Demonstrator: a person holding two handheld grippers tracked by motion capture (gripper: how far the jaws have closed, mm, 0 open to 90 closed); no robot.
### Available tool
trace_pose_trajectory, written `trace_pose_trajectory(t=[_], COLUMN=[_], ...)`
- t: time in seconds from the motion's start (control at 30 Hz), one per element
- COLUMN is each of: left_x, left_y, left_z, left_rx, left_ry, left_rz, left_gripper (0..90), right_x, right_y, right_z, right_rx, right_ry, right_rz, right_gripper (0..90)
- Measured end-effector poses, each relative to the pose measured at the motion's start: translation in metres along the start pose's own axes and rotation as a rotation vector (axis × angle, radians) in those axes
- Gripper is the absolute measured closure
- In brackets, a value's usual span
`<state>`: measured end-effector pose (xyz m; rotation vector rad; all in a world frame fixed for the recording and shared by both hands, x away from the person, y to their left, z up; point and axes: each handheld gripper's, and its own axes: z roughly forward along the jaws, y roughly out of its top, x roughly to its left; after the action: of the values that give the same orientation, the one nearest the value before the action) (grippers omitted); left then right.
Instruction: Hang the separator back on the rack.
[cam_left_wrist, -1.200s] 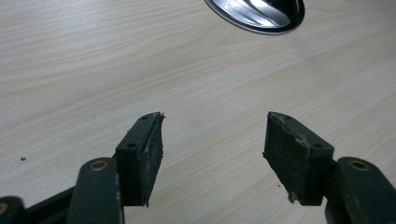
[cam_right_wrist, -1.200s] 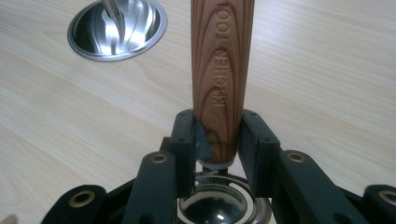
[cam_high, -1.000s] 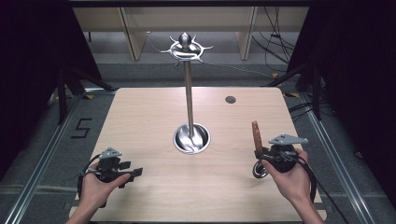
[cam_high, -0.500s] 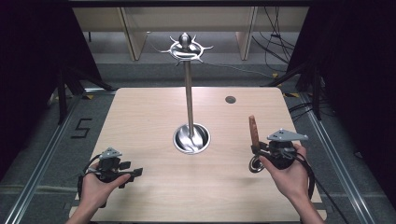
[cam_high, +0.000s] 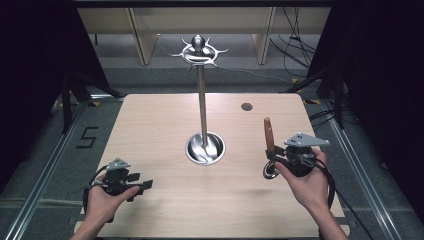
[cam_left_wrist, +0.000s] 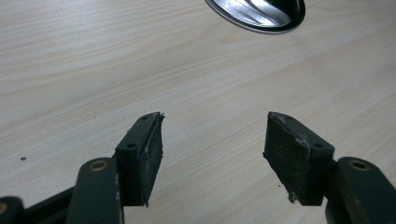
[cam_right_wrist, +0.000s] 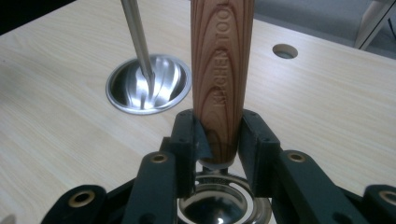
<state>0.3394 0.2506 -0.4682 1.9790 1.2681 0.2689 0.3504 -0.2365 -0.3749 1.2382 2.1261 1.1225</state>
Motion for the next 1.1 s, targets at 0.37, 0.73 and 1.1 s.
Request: trace_pose_trajectory(t=[0.37,0.73,1.1], left_x=[0.0,0.0,0.001], left_y=[0.0,0.0,0.0], left_z=[0.0,0.0,0.0], left_rx=[-0.001,-0.003,-0.003], left_ry=[0.0,0.0,0.001], left_rz=[-0.001,-0.001,-0.001], left_gripper=[36.5,36.5,36.5], right_x=[0.001,0.007,0.01], right_y=[0.012,0.024,0.034], right_z=[-0.001,0.001,0.0], right_rx=[-0.024,-0.071,-0.095], right_ry=[0.018,0.028,0.039], right_rz=[-0.054,-0.07,-0.093], right_gripper=[69.6,69.6,69.5])
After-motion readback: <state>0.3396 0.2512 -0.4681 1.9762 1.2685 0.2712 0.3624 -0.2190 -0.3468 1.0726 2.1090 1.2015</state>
